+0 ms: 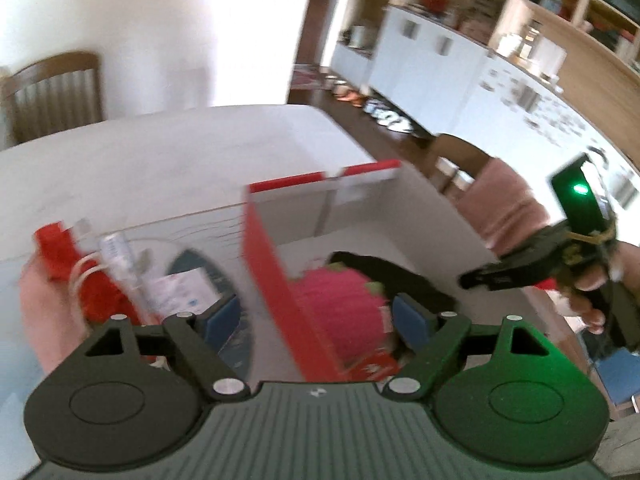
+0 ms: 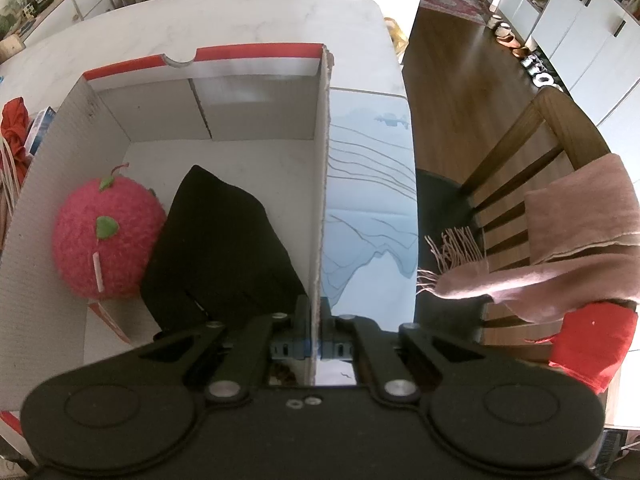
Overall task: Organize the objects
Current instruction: 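Move the left gripper back to the pile above the white cable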
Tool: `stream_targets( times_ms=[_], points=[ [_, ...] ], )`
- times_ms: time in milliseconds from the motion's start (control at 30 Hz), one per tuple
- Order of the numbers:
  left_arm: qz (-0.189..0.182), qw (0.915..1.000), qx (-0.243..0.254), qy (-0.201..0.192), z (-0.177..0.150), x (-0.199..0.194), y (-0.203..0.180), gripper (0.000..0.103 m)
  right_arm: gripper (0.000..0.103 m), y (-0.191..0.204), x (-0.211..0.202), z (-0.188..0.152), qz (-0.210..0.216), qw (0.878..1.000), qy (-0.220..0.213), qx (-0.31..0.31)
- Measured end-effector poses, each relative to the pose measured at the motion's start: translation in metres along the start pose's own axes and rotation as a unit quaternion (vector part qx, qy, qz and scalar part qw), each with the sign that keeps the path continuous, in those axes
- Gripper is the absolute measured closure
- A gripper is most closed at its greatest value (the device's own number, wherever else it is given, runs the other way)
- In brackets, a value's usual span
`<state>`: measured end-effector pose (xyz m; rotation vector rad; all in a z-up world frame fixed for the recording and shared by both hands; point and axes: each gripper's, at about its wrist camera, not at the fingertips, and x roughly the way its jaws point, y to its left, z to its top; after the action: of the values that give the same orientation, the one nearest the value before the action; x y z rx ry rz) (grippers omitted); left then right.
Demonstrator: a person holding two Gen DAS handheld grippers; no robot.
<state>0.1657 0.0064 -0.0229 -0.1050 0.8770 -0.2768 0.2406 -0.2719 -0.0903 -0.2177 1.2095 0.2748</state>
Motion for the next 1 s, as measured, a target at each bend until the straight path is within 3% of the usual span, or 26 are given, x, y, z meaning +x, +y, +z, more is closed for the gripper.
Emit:
stream_targets(
  times_ms=[133, 233, 433, 700, 900, 1000],
  points=[
    [0.048, 0.9985, -0.027, -0.002, -0.004, 0.000, 0.019, 0.014, 0.101, 0.000, 0.001, 0.000, 0.000, 1.000, 0.001, -0.001],
    [0.079, 0.9953, -0.055, -0.003, -0.007, 0.006, 0.035, 0.000, 0.101, 0.001, 0.001, 0.000, -0.002, 1.000, 0.001, -0.004],
    [0.106, 0.9914, -0.077, -0.003, -0.010, 0.024, 0.060, 0.000, 0.101, 0.002, 0.001, 0.000, -0.002, 1.000, 0.002, -0.005],
    [0.142, 0.9857, -0.081, 0.040, -0.012, 0.061, 0.075, 0.000, 0.101, 0.001, 0.001, 0.000, -0.003, 1.000, 0.002, -0.004],
    [0.174, 0.9807, -0.082, 0.034, -0.008, 0.071, 0.080, 0.001, 0.101, 0.001, 0.002, 0.002, -0.005, 1.000, 0.002, -0.004],
    [0.169, 0.9814, -0.084, 0.034, -0.006, 0.073, 0.083, 0.011, 0.101, 0.001, 0.002, 0.002, -0.006, 1.000, 0.002, -0.004]
  ],
)
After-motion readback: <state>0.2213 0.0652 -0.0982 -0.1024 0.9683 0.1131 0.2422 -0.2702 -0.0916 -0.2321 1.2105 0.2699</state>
